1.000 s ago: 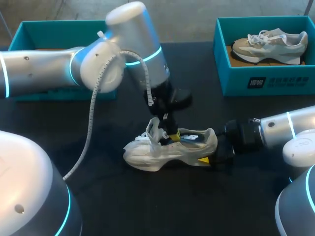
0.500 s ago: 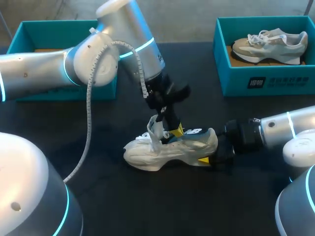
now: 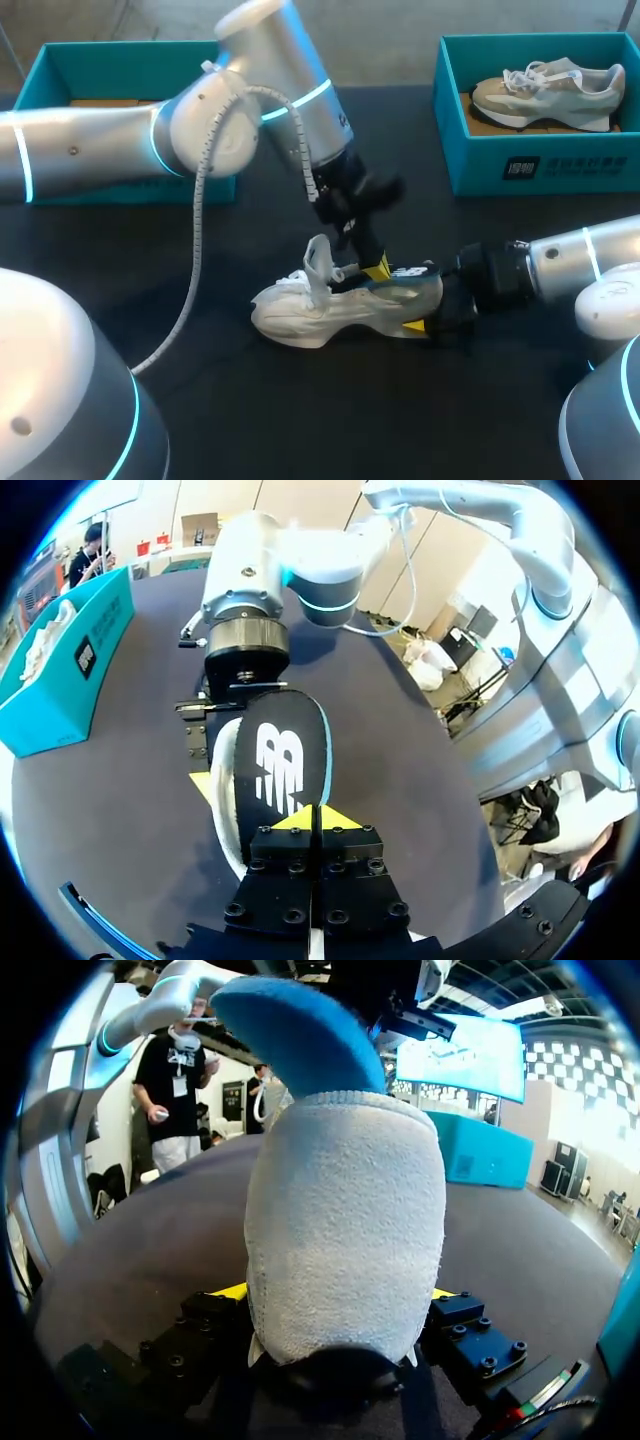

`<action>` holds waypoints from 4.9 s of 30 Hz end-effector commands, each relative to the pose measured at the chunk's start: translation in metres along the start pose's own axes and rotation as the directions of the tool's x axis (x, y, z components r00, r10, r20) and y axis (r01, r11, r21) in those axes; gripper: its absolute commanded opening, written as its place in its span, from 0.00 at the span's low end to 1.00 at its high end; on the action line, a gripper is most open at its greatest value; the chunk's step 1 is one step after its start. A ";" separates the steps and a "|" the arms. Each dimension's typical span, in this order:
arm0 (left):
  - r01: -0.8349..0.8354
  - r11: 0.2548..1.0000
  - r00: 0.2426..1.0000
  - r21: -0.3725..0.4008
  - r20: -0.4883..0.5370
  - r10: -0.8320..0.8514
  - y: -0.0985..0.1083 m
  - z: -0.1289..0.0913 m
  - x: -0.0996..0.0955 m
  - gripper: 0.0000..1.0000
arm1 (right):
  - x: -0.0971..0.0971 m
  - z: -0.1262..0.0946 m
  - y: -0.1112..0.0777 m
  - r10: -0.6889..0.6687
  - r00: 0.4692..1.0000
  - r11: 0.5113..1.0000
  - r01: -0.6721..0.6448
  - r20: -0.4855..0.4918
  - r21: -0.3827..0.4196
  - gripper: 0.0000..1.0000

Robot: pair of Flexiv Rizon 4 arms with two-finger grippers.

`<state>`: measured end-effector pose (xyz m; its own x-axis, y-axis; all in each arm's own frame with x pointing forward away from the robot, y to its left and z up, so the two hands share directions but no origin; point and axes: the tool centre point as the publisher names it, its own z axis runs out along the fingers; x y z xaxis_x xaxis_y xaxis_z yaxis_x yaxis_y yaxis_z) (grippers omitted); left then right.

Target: Take the shoe out of the shoebox, open the shoe tongue, remove and reinsert the insole, then place the shoe into the shoebox

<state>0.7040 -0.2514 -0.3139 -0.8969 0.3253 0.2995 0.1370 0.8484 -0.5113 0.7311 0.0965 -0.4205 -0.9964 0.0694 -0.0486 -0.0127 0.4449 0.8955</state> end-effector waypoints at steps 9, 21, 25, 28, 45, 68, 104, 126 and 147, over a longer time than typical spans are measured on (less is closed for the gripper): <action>-0.020 1.000 1.000 -0.006 -0.025 0.020 -0.006 -0.006 0.006 0.54 | 0.001 0.001 0.001 -0.001 1.000 1.000 0.001 0.002 0.002 0.00; -0.046 0.999 0.999 -0.011 -0.011 0.046 -0.007 -0.022 0.021 0.48 | 0.001 0.001 0.001 -0.001 1.000 1.000 0.001 0.002 0.002 0.00; -0.051 0.999 0.999 -0.013 -0.015 0.051 -0.008 -0.019 0.020 0.59 | 0.001 0.001 0.001 -0.001 1.000 1.000 0.001 0.002 0.002 0.00; -0.050 0.999 0.999 -0.017 -0.020 0.050 -0.008 -0.014 0.017 0.69 | 0.001 0.001 0.001 -0.001 1.000 1.000 0.001 0.002 0.002 0.00; -0.054 0.997 0.997 -0.057 -0.058 0.050 -0.007 0.011 0.006 0.30 | 0.001 0.001 0.001 -0.001 1.000 1.000 0.001 0.002 0.002 0.00; -0.108 0.993 0.991 -0.051 -0.084 0.104 -0.001 -0.050 0.039 0.00 | 0.001 0.001 0.001 -0.001 1.000 1.000 0.001 0.002 0.002 0.00; -0.047 0.993 0.987 -0.111 0.145 0.063 0.026 -0.113 0.073 0.00 | 0.001 0.001 0.001 -0.001 1.000 1.000 0.001 0.002 0.002 0.00; -0.078 0.976 0.946 -0.202 0.294 0.136 0.007 -0.045 0.045 0.00 | 0.001 0.001 0.001 -0.001 1.000 1.000 0.001 0.002 0.002 0.00; -0.090 0.977 0.930 -0.195 0.334 0.152 0.001 -0.010 0.033 0.00 | 0.001 0.001 0.001 -0.001 1.000 1.000 0.001 0.002 0.002 0.00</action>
<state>0.6768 -0.2356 -0.2951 -0.9547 0.2887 -0.0715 0.2944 0.8827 -0.3663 0.7311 0.0967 -0.4204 -0.9964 0.0694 -0.0486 -0.0127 0.4445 0.8957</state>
